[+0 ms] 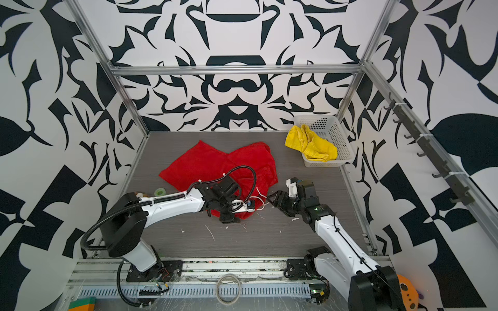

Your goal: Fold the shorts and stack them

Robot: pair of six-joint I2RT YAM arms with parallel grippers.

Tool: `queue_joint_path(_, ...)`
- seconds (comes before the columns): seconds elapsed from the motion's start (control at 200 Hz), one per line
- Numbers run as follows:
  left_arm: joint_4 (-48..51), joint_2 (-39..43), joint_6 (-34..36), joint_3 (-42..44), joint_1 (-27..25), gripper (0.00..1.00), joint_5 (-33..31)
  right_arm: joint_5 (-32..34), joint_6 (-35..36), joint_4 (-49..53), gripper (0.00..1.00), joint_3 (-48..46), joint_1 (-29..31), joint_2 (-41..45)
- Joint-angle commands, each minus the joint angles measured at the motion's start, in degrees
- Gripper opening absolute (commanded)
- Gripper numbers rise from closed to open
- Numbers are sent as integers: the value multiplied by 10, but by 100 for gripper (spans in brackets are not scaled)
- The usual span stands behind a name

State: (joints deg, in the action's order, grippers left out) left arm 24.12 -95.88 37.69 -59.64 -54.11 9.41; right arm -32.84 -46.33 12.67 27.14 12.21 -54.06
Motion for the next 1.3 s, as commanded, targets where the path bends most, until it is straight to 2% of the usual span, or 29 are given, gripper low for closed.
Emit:
queue_joint_path(0.0,-56,-21,19,9,-9,66,-25,-8,-18,-24,66,-5,2,3)
queue_joint_path(0.055,-66,-34,15,8,-10,64,-36,-9,-25,-23,66,-5,2,0)
queue_joint_path(0.105,-72,-43,5,4,-12,57,-48,-9,-30,-19,66,-6,2,-3)
queue_joint_path(0.14,-71,-47,-3,-1,-14,50,-52,-10,-33,-15,67,-5,2,-6)
queue_joint_path(0.205,-69,-43,-32,-14,-19,28,-58,-11,-42,-10,67,-1,2,-8)
queue_joint_path(0.27,-70,-29,-75,-29,-19,19,-43,-4,-50,-2,68,5,1,-8)
queue_joint_path(0.48,-124,-4,-259,-82,-22,15,16,-23,-67,19,71,47,-9,-45)
queue_joint_path(0.615,-190,-34,-326,-93,-28,14,21,-39,-55,52,73,70,-40,-55)
queue_joint_path(0.805,-195,-116,-360,-166,-62,18,1,-50,0,128,74,65,-139,-28)
queue_joint_path(0.845,-197,-128,-363,-177,-69,25,4,-52,11,140,74,62,-158,-23)
queue_joint_path(0.905,-200,-134,-364,-184,-74,47,13,-57,17,149,74,58,-170,-15)
queue_joint_path(0.93,-205,-130,-369,-181,-75,53,20,-57,19,152,75,57,-171,-10)
queue_joint_path(1.055,-235,-79,-376,-130,-69,66,19,-55,45,167,77,54,-170,19)
queue_joint_path(1.17,-242,-16,-391,-71,-48,68,11,-59,71,184,77,40,-168,30)
queue_joint_path(1.295,-229,14,-438,-21,-10,68,6,-50,83,194,77,9,-155,20)
